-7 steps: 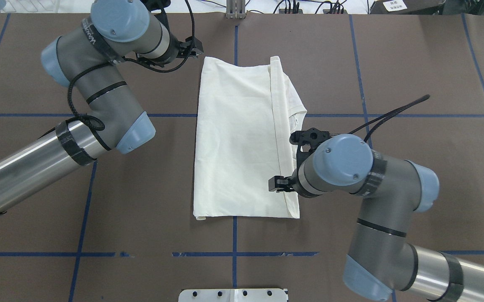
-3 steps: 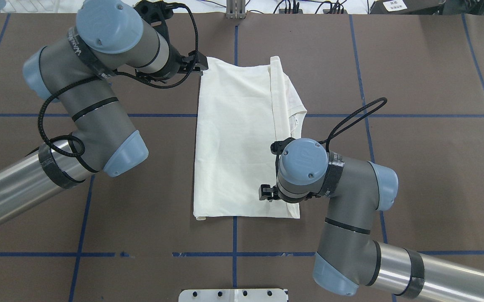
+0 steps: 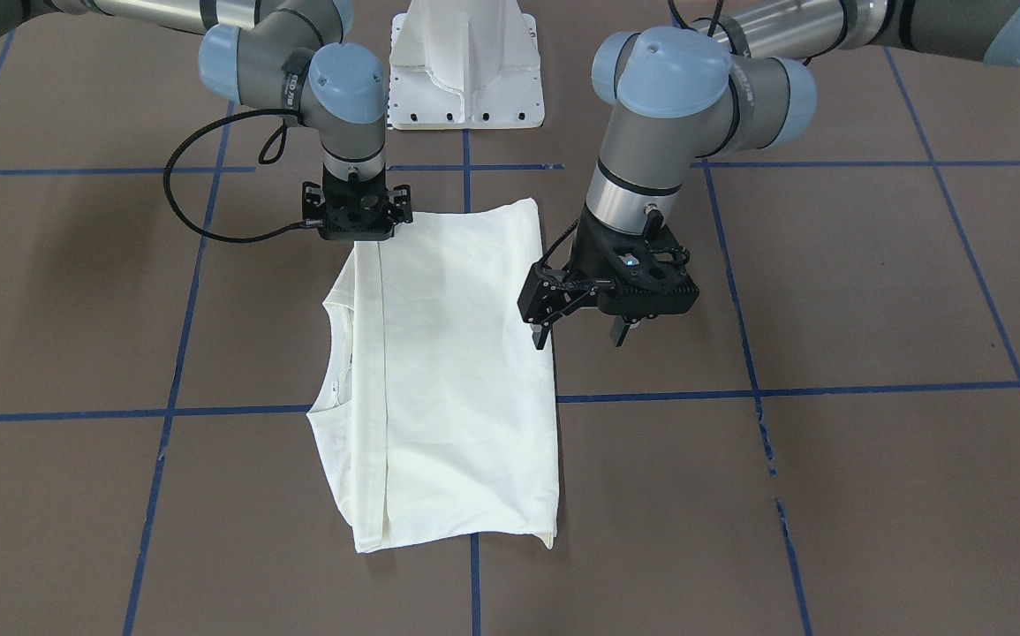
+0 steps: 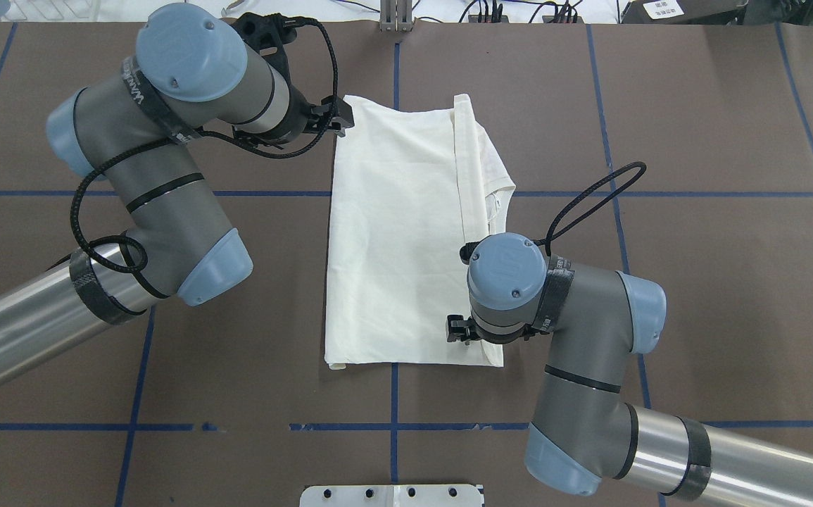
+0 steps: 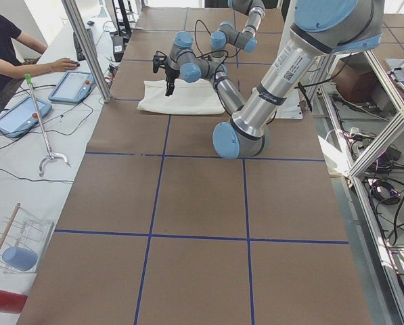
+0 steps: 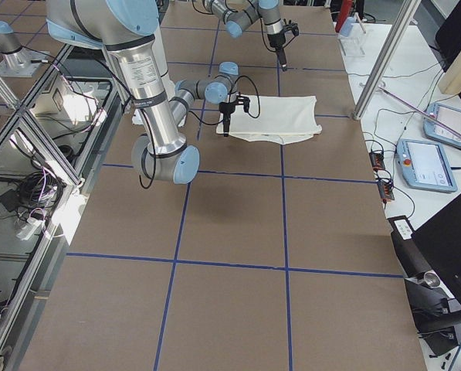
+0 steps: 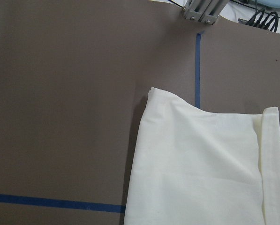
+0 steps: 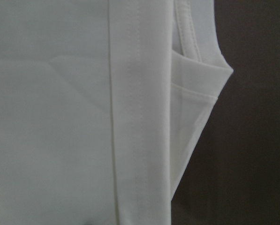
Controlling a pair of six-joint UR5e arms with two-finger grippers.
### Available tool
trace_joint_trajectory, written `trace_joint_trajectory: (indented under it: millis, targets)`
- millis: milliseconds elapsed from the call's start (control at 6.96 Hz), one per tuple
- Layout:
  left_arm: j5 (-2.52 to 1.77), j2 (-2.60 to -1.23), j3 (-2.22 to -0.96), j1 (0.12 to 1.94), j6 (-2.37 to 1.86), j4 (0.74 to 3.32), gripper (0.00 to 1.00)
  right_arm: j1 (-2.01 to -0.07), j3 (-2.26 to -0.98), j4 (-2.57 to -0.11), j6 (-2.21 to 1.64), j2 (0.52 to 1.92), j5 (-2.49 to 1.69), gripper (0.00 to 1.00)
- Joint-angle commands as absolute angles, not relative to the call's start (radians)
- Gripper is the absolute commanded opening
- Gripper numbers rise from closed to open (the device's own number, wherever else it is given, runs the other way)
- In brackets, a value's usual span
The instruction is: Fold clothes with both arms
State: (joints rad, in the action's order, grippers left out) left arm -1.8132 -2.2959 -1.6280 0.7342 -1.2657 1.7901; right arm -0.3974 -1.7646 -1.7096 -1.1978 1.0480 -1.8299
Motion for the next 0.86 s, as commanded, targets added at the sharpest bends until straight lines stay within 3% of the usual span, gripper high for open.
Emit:
trace_joint_trajectory:
  millis: [0, 718]
  targets:
    - [-1.813, -2.296, -1.631, 0.732, -1.27, 1.79, 1.0, -0.399, -1.764, -1.73, -1.195, 1.052, -1.83, 1.0]
    - [-1.813, -2.298, -1.634, 0.719, -1.272, 1.79, 1.0, -0.422, -1.764, -1.761, -1.166, 1.065, -1.829, 1.0]
